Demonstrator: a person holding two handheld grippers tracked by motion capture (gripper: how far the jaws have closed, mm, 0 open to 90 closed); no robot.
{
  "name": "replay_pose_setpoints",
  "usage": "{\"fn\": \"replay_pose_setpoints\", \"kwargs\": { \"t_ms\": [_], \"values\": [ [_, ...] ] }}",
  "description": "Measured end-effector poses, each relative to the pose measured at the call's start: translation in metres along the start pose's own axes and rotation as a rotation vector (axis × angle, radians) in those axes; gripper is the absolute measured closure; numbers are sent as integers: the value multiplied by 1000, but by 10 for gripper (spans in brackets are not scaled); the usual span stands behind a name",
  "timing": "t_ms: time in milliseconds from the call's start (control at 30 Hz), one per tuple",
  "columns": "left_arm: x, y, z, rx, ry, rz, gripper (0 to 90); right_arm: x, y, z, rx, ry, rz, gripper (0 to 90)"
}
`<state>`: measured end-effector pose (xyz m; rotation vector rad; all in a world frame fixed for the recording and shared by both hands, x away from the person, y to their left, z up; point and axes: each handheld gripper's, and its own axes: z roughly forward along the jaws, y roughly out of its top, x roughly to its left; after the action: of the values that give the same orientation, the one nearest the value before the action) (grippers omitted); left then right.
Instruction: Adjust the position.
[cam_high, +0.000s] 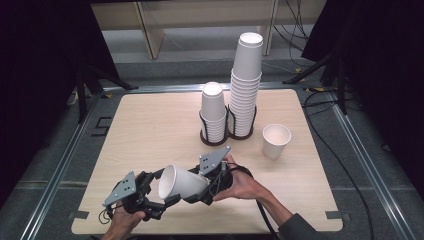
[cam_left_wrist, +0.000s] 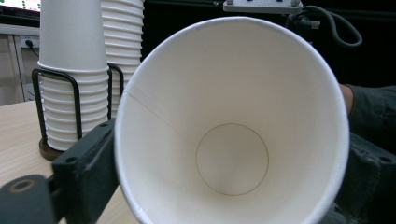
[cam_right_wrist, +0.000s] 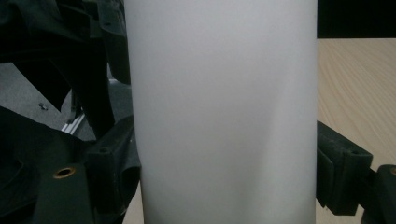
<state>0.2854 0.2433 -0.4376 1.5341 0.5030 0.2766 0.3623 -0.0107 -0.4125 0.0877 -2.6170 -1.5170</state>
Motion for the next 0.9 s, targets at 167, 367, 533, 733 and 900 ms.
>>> {"fn": "replay_pose_setpoints", "kwargs": {
  "t_ms": [167,367,533,733,900],
  "values": [
    [-1,0,1,36,0,24,121,3,2,0,62,-36,-22,217],
    [-2,0,4,85,3,52,142,10,9,4,164,-94,-71,188],
    [-4,0,5,109,0,58,148,14,11,10,204,-106,-87,172],
    [-4,1,4,142,3,85,153,13,11,11,206,-101,-82,170],
    [-6,-1,6,164,-2,104,154,13,9,16,218,-89,-76,173]
  ]
}}
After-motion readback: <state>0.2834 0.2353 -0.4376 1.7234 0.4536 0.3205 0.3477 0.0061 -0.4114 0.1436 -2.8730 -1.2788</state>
